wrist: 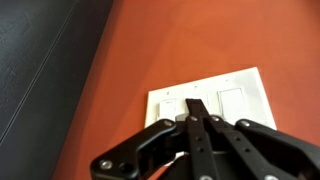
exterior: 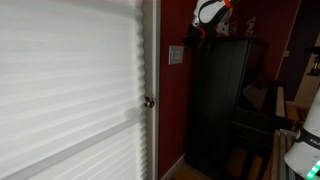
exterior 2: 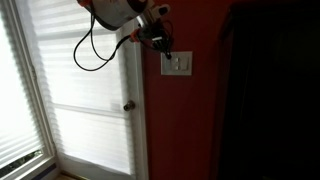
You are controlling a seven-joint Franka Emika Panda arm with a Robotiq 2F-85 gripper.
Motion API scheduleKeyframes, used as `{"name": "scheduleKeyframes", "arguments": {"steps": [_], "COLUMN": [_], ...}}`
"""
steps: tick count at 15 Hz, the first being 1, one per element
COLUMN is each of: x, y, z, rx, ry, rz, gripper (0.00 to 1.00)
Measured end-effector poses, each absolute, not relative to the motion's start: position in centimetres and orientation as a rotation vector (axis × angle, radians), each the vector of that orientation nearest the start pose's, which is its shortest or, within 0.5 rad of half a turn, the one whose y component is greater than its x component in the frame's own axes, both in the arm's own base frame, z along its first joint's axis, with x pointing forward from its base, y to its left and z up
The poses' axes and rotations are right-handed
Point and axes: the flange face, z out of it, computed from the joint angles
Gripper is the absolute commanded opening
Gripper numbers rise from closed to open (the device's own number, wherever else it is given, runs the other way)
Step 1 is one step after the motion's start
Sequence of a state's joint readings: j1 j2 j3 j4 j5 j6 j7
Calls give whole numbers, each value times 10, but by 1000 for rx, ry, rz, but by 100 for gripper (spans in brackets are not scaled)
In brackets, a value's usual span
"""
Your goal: Press the middle switches.
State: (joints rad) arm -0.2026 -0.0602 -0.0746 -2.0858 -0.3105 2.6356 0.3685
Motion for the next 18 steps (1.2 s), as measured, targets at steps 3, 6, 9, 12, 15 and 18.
{"name": "scheduleKeyframes", "arguments": {"steps": [3,6,9,12,15,18], "x": [561,566,573,582,589,594], "y": [-153,-156,-155,-153,-154,-157], "z": [515,509,503,497,493,492], "rx": [-3133,-3159,-3173,-3185,-3208,-3223], "ry": [634,601,563,511,480,470], "rz": [-1047,-1120,-1179,-1231,-1271,-1303], "gripper": [0,0,0,0,0,0]}}
